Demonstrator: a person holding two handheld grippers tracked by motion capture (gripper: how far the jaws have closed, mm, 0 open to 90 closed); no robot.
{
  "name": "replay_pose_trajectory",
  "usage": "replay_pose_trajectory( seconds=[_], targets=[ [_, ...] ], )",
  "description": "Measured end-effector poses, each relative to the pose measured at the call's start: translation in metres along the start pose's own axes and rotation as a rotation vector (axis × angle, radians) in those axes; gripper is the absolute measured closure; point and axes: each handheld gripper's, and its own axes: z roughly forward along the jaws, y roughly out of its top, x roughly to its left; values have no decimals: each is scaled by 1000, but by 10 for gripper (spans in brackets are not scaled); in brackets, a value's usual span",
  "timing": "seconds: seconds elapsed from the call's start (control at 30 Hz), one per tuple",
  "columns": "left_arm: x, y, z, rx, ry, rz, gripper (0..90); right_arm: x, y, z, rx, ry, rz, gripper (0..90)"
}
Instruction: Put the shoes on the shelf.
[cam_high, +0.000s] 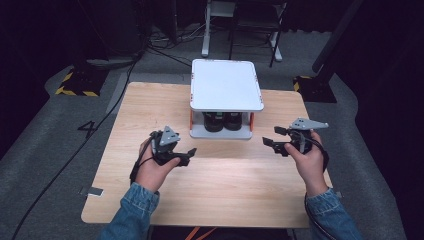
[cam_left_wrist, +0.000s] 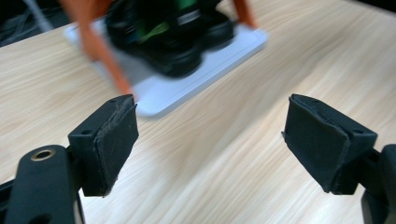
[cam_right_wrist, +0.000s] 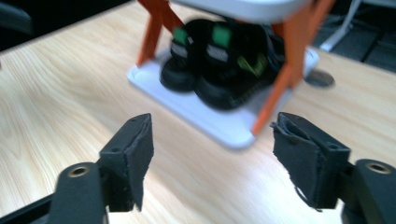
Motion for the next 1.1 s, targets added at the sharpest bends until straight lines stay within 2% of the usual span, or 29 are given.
replay_pose_trajectory(
  seconds=[0.07, 0.1, 0.17, 0.2, 0.27, 0.33, 0.4, 0.47, 0.57, 0.63, 0.73, 0.8, 0.9, 0.93, 1.03, 1.1],
  targets=[
    [9, -10, -7, 22, 22, -21, 183, -7, -8, -6, 65, 15, -43, 214],
    [14, -14, -11, 34, 32, -24, 183, -9, -13, -8, 87, 26, -46, 167],
    [21, -22, -16, 55, 51, -35, 183, -14, -21, -10, 88, 46, -32, 155],
    [26, -26, -19, 76, 57, -27, 182, -16, -25, -11, 88, 45, -26, 154],
    [33, -34, -22, 96, 61, -31, 180, -21, -33, -12, 99, 26, -15, 154],
    [40, -40, -24, 110, 70, -53, 166, -27, -42, -12, 110, 0, 1, 154],
    [44, -47, -22, 148, 67, -93, 162, -32, -50, -12, 121, -20, 20, 155],
    [48, -54, -18, 187, 81, -106, 162, -37, -59, -9, 143, -28, 30, 155],
    [56, -66, -8, 207, 105, -153, 163, -44, -72, -4, 198, -34, 32, 155],
    [60, -72, -3, 229, 108, -173, 163, -48, -79, 0, 203, -38, 49, 156],
    [64, -79, 1, 249, 110, -169, 163, -53, -89, 7, 198, -50, 80, 157],
    [66, -81, 4, 275, 134, -178, 163, -56, -94, 11, 187, -66, 93, 159],
    [69, -85, 8, 304, 154, -161, 163, -57, -99, 17, 186, -86, 79, 158],
    [70, -86, 9, 293, 149, -164, 143, -57, -101, 18, 193, -84, 70, 154],
    [74, -92, 9, 244, 121, -135, 123, -57, -103, 22, 196, -79, 55, 153],
    [77, -95, 9, 214, 108, -116, 94, -57, -106, 25, 231, -95, 39, 143]
  ],
)
